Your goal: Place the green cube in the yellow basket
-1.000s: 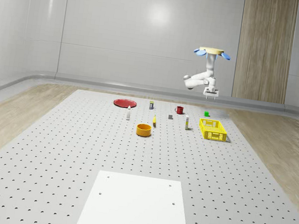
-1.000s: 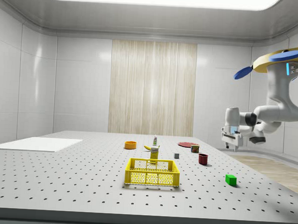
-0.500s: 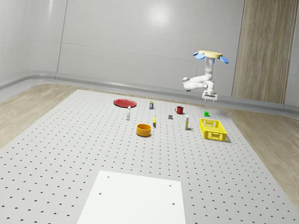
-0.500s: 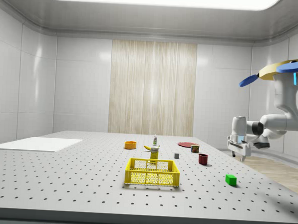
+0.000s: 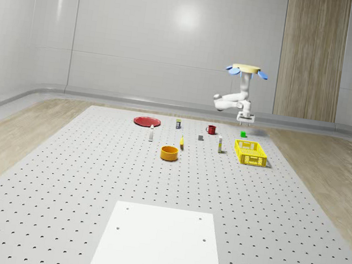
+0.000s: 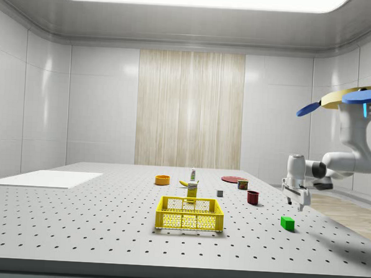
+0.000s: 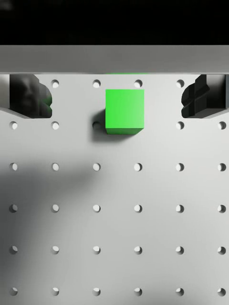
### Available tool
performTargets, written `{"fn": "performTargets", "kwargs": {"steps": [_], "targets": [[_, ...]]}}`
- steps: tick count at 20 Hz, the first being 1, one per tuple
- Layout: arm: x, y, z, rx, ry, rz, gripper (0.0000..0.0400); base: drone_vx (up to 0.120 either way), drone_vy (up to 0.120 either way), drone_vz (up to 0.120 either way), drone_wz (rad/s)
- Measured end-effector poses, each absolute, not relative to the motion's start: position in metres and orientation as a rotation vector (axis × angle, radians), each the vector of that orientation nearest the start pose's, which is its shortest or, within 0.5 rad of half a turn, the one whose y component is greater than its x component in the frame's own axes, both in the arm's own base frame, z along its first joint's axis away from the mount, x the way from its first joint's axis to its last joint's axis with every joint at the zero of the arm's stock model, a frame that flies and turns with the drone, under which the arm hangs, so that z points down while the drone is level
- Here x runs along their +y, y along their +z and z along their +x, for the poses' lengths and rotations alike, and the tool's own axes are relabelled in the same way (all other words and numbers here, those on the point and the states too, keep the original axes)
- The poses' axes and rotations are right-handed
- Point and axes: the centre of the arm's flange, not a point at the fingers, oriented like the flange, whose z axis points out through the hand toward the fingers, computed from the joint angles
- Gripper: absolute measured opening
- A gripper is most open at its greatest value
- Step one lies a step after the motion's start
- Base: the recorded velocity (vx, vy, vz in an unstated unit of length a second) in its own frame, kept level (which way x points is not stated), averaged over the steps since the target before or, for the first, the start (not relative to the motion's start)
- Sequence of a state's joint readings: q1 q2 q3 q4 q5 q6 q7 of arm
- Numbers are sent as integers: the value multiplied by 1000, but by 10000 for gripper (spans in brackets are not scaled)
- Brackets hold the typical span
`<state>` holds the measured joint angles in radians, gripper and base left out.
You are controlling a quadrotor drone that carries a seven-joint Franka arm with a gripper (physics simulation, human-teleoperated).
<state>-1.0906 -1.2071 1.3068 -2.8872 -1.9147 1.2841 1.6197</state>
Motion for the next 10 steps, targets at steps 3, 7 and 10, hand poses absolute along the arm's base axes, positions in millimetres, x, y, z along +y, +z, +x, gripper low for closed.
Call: {"fn": "performTargets", "kwargs": {"steps": [3,7,10], "targets": [[0,491,307,-2,785,1,400,80,0,-120,0],[0,491,307,-2,785,1,400,0,0,-120,0],[0,491,307,-2,785,1,400,80,0,0,0]]}}
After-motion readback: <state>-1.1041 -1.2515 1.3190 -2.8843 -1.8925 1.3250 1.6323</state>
